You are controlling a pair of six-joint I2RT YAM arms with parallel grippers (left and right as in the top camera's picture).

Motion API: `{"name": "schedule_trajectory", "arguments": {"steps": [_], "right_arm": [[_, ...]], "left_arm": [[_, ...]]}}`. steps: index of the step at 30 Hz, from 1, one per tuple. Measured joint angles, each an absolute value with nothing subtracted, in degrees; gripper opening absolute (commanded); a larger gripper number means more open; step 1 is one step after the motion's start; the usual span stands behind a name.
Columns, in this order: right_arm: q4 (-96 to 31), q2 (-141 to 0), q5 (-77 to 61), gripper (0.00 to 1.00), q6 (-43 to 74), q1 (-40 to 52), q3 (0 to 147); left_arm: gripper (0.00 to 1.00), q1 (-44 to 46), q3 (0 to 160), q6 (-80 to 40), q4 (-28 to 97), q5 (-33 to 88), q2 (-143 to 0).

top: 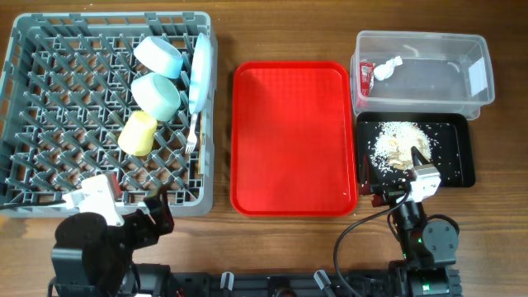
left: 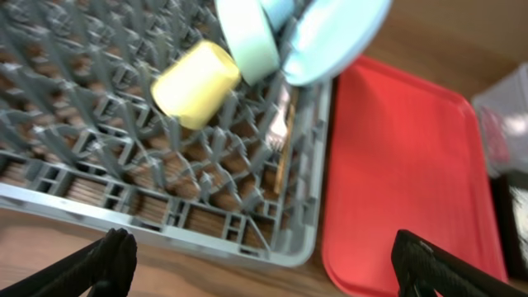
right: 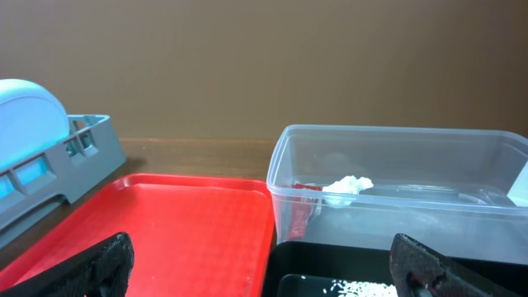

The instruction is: Sort waste into correct bins and load items into the dishwasher rack

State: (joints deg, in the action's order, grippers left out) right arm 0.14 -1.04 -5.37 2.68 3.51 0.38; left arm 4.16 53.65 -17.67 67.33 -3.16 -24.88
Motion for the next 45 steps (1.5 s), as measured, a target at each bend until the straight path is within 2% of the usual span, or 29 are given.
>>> {"name": "schedule_trajectory", "arguments": {"steps": [9, 14, 21, 27, 32, 45], "right_arm": [[0.16, -0.99, -5.56, 1.0, 2.68, 3.51, 0.38], [0.16, -0.99, -5.56, 1.0, 2.68, 3.51, 0.38], [0.16, -0.91, -5.56, 1.0, 2.68, 3.51, 0.38], [0.16, -0.91, -5.56, 1.0, 2.68, 3.51, 0.38], [0.16, -0.91, -5.56, 1.0, 2.68, 3.51, 0.38], [0.16, -0.89, -5.56, 1.0, 2.68, 3.51, 0.38]], "left_arm": [[1.0, -0.4, 33.47, -16.4, 45.69, -2.85, -12.21], [1.0, -0.56, 18.9, -16.14, 27.66, -0.97, -4.49], [1.0, -0.56, 5.41, -16.14, 3.2, 0.43, -0.89], [1.0, -0.56, 1.8, -14.09, -0.25, 1.23, -0.84], [1.0, -0.56, 0.78, -11.35, 4.27, 2.7, -0.8], [1.0, -0.56, 0.73, -9.21, 4.19, 3.01, -0.78]]}}
